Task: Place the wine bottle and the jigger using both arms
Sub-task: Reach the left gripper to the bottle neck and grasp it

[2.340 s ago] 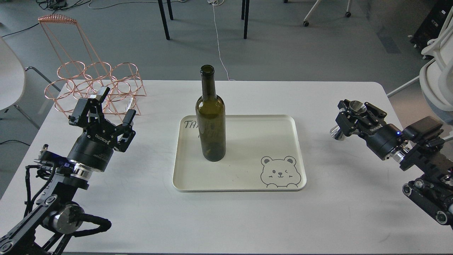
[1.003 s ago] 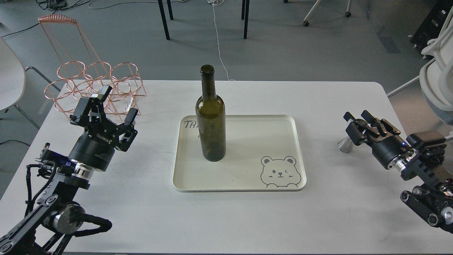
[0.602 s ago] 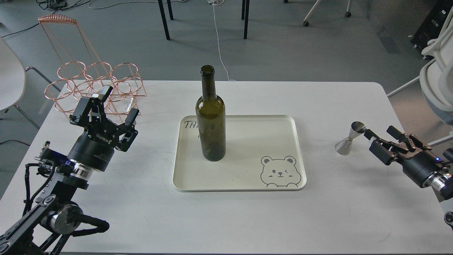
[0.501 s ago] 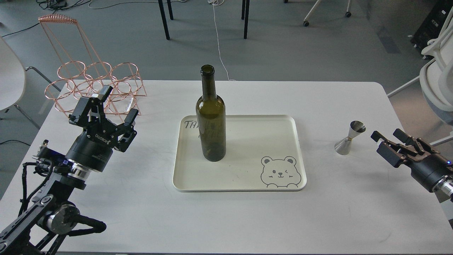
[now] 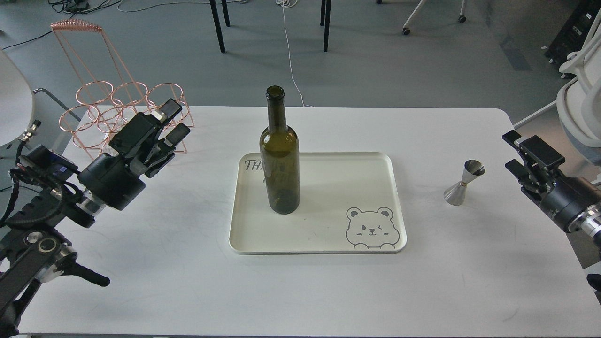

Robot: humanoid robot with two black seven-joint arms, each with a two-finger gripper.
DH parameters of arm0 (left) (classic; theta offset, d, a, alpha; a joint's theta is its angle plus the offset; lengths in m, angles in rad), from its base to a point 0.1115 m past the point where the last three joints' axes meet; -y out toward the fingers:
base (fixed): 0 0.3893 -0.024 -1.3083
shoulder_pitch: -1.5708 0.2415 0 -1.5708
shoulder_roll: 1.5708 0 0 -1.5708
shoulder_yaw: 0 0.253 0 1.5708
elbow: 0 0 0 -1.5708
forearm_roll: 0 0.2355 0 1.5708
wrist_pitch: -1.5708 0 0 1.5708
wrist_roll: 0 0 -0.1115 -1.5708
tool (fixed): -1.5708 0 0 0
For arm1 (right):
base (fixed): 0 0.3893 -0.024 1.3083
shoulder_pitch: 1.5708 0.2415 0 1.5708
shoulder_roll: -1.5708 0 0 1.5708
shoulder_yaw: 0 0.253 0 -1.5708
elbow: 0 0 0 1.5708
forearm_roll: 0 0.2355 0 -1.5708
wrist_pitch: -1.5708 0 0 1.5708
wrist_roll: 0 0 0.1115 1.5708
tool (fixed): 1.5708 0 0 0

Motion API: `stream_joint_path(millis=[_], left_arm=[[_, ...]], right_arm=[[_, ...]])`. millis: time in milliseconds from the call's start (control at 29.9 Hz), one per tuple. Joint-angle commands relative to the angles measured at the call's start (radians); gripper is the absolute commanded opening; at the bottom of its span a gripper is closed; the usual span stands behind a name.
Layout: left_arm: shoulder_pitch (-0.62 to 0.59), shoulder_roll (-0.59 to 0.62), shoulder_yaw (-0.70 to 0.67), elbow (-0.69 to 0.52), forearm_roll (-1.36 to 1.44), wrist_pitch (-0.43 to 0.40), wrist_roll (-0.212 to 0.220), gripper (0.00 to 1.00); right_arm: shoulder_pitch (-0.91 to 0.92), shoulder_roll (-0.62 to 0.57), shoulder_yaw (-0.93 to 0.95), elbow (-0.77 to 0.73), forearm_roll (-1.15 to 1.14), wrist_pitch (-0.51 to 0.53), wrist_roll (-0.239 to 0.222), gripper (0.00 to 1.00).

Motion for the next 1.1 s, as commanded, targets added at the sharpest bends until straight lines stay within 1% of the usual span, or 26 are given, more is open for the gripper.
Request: stream_joint_path(millis=[0,67,100,201,267,368,468,568,836,1070], left_arm=[[-0.075,0.056,0.008,-0.039,0.166,-0.006,0.000,0.99],[-0.135,0.081,0.046,-0.049,0.283,-0.006,0.000,0.99],[-0.170,0.093,0.072,-0.049,0.350,-0.006,0.000,0.99],[-0.291,0.111,0.175,-0.050,0.576,-0.006,0.000,0.99],[-0.359,0.105,0.223,-0.040,0.662,0.001,0.000,0.99],[-0.436,0.099,0.275,0.005,0.710,0.007,0.000,0.99],[-0.493,0.049,0.321,0.065,0.715,0.014,0.000,0.99],[-0.522,0.023,0.349,0.092,0.721,0.021,0.000,0.99],[-0.556,-0.027,0.376,0.099,0.722,0.021,0.000,0.99],[-0.574,-0.095,0.387,0.155,0.744,0.038,0.000,0.95]], right_arm=[[0.039,0.008,0.007,-0.009,0.233,0.167,0.000,0.94],[0.044,0.011,0.016,-0.009,0.311,0.199,0.000,0.94],[0.044,0.019,0.020,-0.009,0.324,0.199,0.000,0.94],[0.045,0.042,0.022,-0.010,0.325,0.198,0.000,0.94],[0.044,0.042,0.022,-0.012,0.325,0.198,0.000,0.94],[0.045,0.042,0.022,-0.012,0.325,0.198,0.000,0.94],[0.045,0.042,0.022,-0.012,0.325,0.198,0.000,0.94],[0.045,0.042,0.022,-0.012,0.325,0.198,0.000,0.94],[0.045,0.040,0.022,-0.013,0.323,0.190,0.000,0.94],[0.045,0.037,0.022,-0.013,0.323,0.190,0.000,0.94]])
